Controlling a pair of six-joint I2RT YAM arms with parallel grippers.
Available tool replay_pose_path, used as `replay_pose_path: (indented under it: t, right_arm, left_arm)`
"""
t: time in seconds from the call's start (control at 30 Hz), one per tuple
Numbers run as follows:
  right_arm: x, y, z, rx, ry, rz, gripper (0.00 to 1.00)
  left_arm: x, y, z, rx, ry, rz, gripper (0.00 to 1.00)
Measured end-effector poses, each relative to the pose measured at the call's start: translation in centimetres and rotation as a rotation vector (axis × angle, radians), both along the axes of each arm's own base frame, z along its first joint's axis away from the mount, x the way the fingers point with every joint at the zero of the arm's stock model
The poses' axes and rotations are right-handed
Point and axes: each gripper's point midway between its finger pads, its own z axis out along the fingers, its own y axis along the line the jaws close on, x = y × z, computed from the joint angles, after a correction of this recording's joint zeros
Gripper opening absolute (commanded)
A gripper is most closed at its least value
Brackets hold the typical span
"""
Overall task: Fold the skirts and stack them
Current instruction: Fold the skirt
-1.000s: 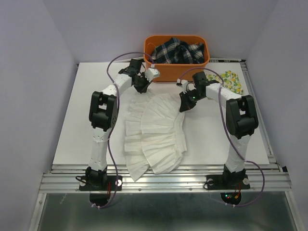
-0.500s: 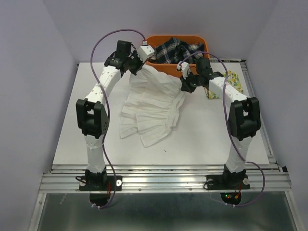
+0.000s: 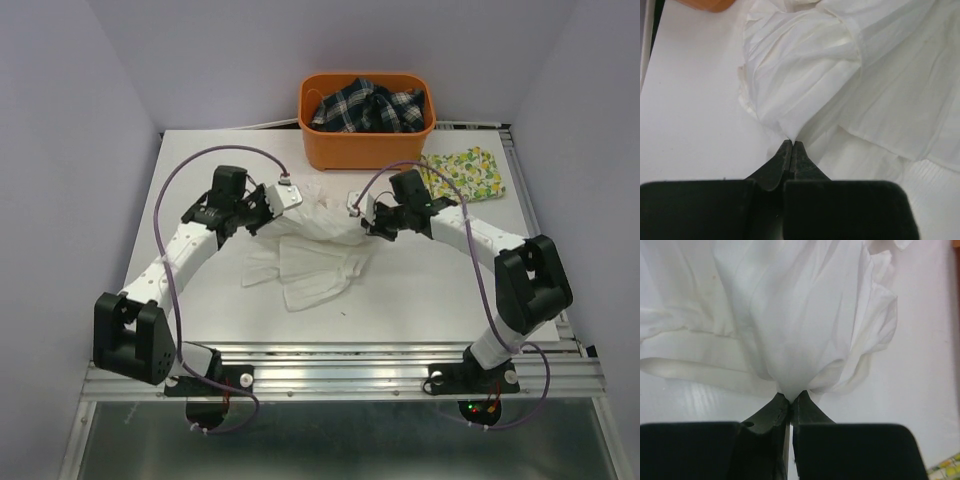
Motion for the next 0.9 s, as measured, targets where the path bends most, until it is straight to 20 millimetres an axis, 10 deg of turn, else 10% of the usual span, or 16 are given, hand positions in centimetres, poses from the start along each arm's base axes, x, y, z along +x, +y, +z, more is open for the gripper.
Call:
replay_pose_path:
  t: [0.3, 0.43, 0.5, 0.63, 0.9]
  right_arm:
    - [-5.8, 2.8, -5.2, -0.111, 0.045, 0.129, 0.29]
    - [-5.9, 3.0, -4.9, -0.108, 0.046, 0.109, 0.7]
    - [-5.8, 2.8, -4.3, -0.103, 0.042, 0.088, 0.72]
    - [-5.6, 2.4, -2.0, -0.066, 0.033, -0.009, 0.73]
    - [-5.2, 0.7, 3.2, 0.134, 0.184, -0.31, 0.72]
  left_arm:
    - [-6.7, 3.3, -10.6, 0.158, 0.071, -0.058, 0.0]
    - [-7.4, 3.5, -11.8, 0.169, 0.077, -0.073, 0.12]
    - [-7.3, 3.4, -11.6, 0.165, 0.064, -0.074, 0.35]
    - [-7.2, 3.3, -10.0, 0.139, 0.024, -0.058, 0.48]
    - [-7.5, 2.0, 0.1, 0.01, -0.157, -0.072, 0.86]
